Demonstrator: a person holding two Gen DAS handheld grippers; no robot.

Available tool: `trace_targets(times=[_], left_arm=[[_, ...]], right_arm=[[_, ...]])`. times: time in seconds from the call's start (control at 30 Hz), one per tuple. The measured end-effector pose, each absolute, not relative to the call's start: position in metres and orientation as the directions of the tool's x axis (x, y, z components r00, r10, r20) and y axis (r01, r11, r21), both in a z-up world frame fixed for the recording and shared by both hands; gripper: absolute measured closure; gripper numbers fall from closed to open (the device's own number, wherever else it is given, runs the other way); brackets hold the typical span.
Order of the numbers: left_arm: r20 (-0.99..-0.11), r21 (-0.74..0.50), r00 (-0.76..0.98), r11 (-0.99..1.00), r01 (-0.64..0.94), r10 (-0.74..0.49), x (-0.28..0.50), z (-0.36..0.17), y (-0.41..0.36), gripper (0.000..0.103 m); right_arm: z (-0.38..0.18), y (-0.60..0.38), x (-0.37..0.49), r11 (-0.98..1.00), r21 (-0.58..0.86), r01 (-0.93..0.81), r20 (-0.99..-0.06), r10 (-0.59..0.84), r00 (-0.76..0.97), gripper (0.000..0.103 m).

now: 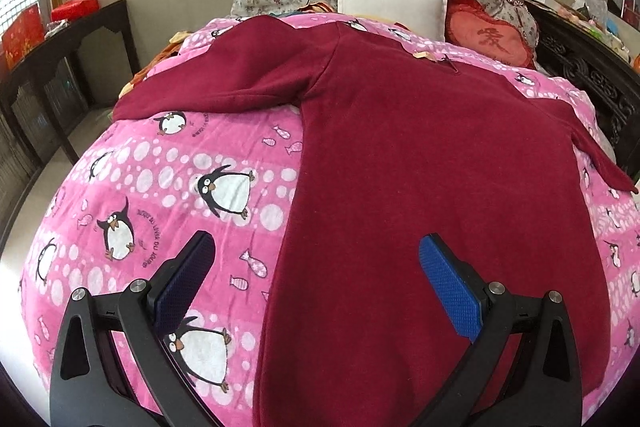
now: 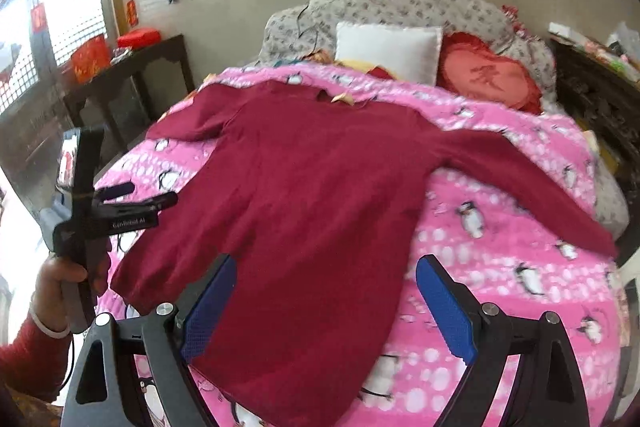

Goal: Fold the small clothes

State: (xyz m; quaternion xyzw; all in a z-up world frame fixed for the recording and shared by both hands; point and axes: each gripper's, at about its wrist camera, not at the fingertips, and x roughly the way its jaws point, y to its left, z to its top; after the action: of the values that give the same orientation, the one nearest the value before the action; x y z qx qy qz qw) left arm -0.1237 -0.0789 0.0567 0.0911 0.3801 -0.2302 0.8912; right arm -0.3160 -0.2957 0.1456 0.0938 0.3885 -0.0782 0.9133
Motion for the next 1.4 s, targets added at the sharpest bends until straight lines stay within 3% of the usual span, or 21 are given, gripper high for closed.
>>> trace_targets(times=[1.4], left_arm=[[-0.707,-0.065,0.586,0.863,0.502,-0.395,-0.111,0.067,-0.109,0.001]], right_arm=[[0.107,-0.320,-0.238,0.885,0.114,0.451,-0.712,-0.244,0.659,0.013]])
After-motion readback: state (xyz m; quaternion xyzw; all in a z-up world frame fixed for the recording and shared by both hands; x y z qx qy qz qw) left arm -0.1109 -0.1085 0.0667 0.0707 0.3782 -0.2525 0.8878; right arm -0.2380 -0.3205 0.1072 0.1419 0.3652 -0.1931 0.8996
